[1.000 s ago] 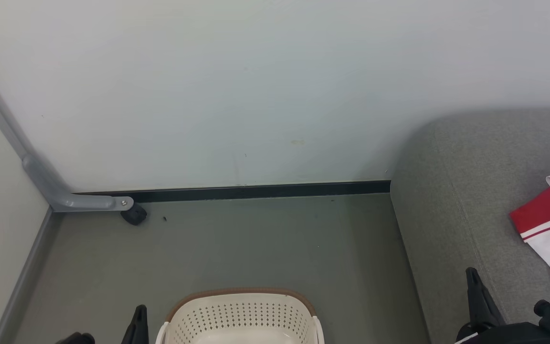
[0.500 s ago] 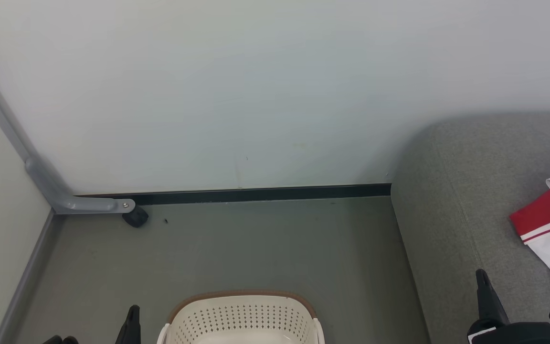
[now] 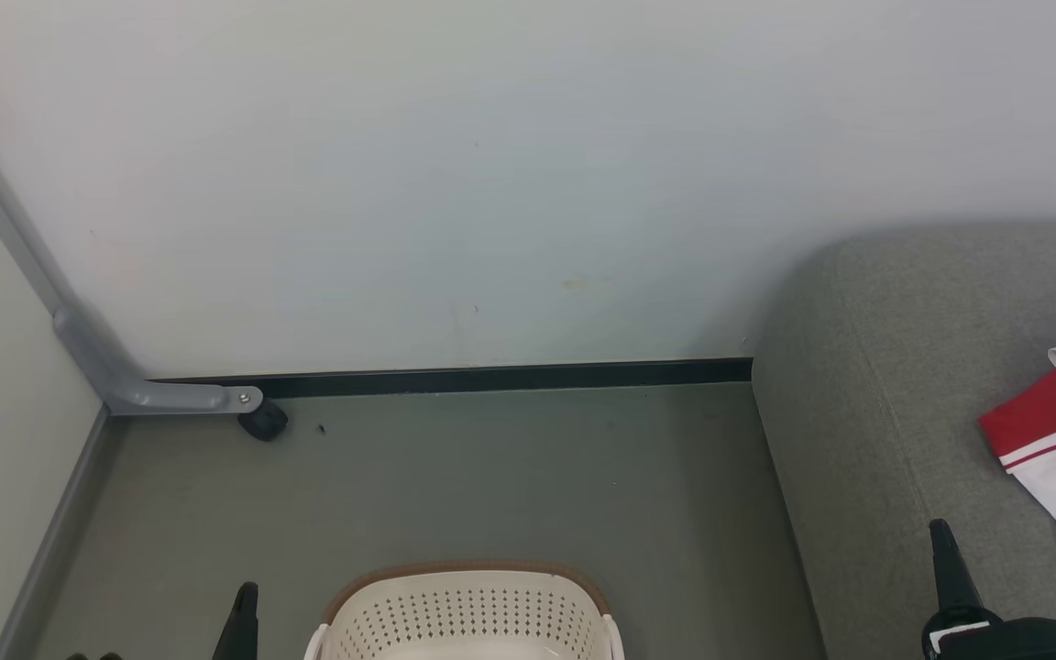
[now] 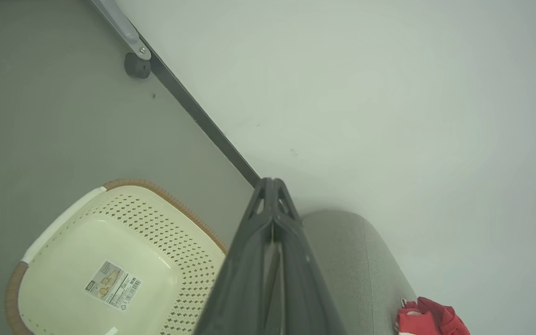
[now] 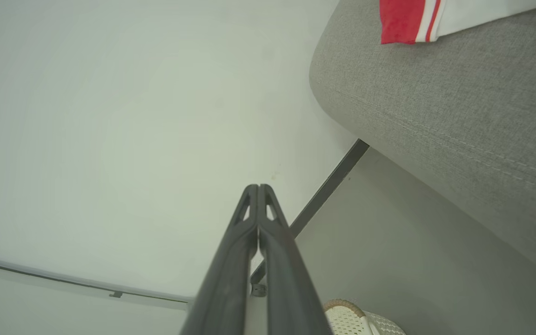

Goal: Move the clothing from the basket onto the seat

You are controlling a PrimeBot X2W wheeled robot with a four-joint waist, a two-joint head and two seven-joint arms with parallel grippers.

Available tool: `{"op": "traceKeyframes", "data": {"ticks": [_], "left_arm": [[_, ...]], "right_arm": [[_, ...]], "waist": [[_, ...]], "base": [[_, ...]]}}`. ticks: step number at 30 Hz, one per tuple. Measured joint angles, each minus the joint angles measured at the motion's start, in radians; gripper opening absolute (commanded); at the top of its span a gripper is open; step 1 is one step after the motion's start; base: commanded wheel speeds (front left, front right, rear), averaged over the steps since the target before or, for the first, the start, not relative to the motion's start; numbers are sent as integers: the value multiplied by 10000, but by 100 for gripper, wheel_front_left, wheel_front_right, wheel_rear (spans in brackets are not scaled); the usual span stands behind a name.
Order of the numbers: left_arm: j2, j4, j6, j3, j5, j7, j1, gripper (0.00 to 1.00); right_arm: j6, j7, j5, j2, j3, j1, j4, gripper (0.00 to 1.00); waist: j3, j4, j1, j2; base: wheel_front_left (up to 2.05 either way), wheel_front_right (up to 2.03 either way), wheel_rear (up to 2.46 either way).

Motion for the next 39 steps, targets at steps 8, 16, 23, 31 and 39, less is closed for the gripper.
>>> {"op": "traceKeyframes", "data": {"ticks": [8,16,23,31,39], "left_arm": [[-65,12,-253,295,-1005,280,-149,0],[-104,21,-431,581,-1956,562,-160,0],[-150,31,-589,821,-2836,782,-183,0],[-205,33,-796,1127,-3749,1058,-226,0],[-280,35,-955,1327,-4449,1216,-360,0]], "right_arm": [[21,291,1133,69,-251,3,-36,0],[48,587,2242,130,-495,9,-84,0],[104,807,3233,207,-692,15,-123,0],[134,1137,4370,265,-940,31,-144,0],[134,1308,5051,297,-1101,41,-167,0]], "waist": [[-50,16,0,0],[-100,32,0,0],[-144,46,0,0],[-194,61,0,0],[-221,70,0,0]], "base": [[0,0,0],[0,0,0],[0,0,0],[0,0,0],[0,0,0]]}}
